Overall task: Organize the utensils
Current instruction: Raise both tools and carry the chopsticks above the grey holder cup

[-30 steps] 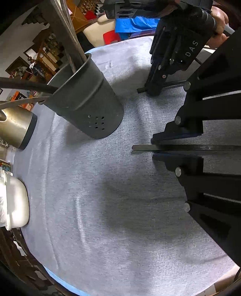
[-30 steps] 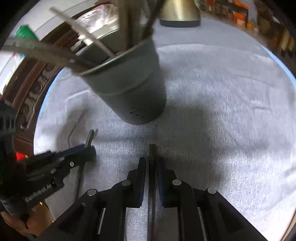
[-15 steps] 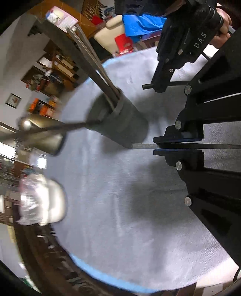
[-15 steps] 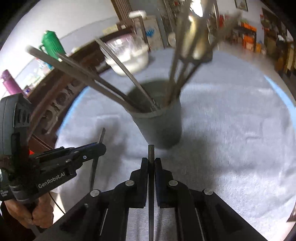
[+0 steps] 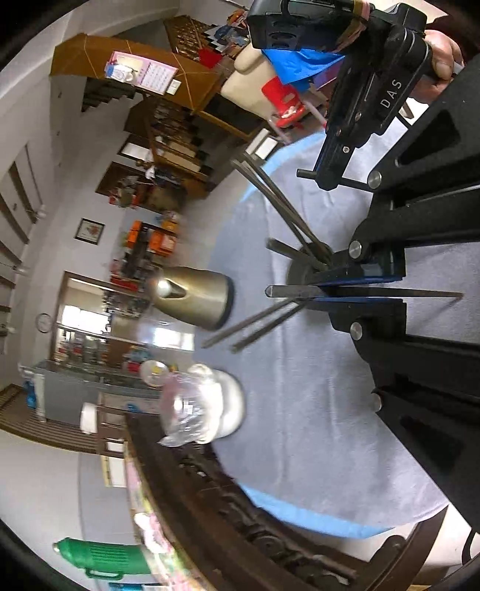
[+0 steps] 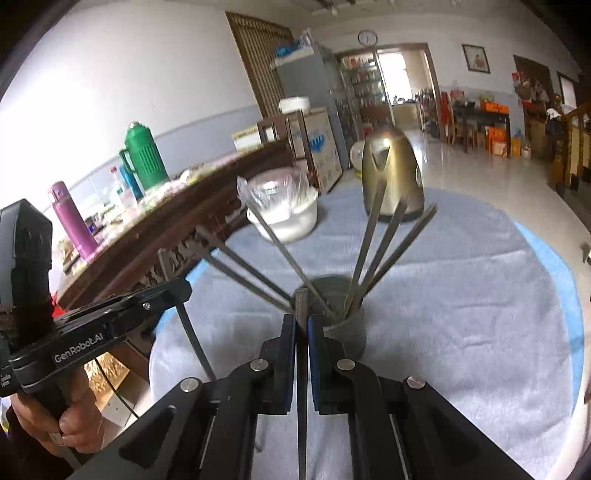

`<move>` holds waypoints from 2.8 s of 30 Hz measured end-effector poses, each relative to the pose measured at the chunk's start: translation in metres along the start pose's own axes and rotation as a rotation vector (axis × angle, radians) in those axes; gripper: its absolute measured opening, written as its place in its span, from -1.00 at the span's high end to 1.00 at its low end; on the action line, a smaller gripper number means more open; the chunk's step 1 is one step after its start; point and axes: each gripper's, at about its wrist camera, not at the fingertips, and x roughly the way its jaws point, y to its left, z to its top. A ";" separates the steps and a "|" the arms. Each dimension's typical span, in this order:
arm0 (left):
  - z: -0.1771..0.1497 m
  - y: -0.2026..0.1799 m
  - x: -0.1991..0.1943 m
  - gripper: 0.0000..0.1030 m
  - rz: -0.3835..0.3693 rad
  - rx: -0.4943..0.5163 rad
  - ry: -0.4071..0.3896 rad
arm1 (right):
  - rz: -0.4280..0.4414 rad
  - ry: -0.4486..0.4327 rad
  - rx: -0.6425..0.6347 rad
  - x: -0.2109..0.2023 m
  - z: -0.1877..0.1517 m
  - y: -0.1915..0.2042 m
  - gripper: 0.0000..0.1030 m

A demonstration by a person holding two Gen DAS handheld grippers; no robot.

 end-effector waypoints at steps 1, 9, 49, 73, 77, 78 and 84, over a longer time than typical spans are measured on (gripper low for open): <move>0.001 -0.001 -0.002 0.89 0.001 0.005 -0.012 | 0.003 -0.016 0.003 -0.004 0.002 0.000 0.85; 0.008 -0.012 -0.013 0.89 0.007 0.035 -0.066 | 0.025 -0.091 0.024 -0.022 0.007 0.001 0.85; 0.027 -0.029 -0.025 0.89 0.135 0.122 -0.145 | 0.016 -0.173 0.002 -0.048 0.037 0.010 0.85; 0.052 -0.027 -0.039 0.89 0.162 0.122 -0.179 | 0.013 -0.233 -0.052 -0.071 0.076 0.028 0.85; 0.058 -0.028 -0.043 0.89 0.163 0.122 -0.188 | 0.012 -0.246 -0.058 -0.076 0.084 0.029 0.85; 0.060 -0.028 -0.043 0.89 0.163 0.123 -0.190 | 0.012 -0.249 -0.058 -0.077 0.086 0.029 0.85; 0.069 -0.033 -0.049 0.89 0.169 0.131 -0.204 | 0.012 -0.260 -0.055 -0.081 0.097 0.028 0.85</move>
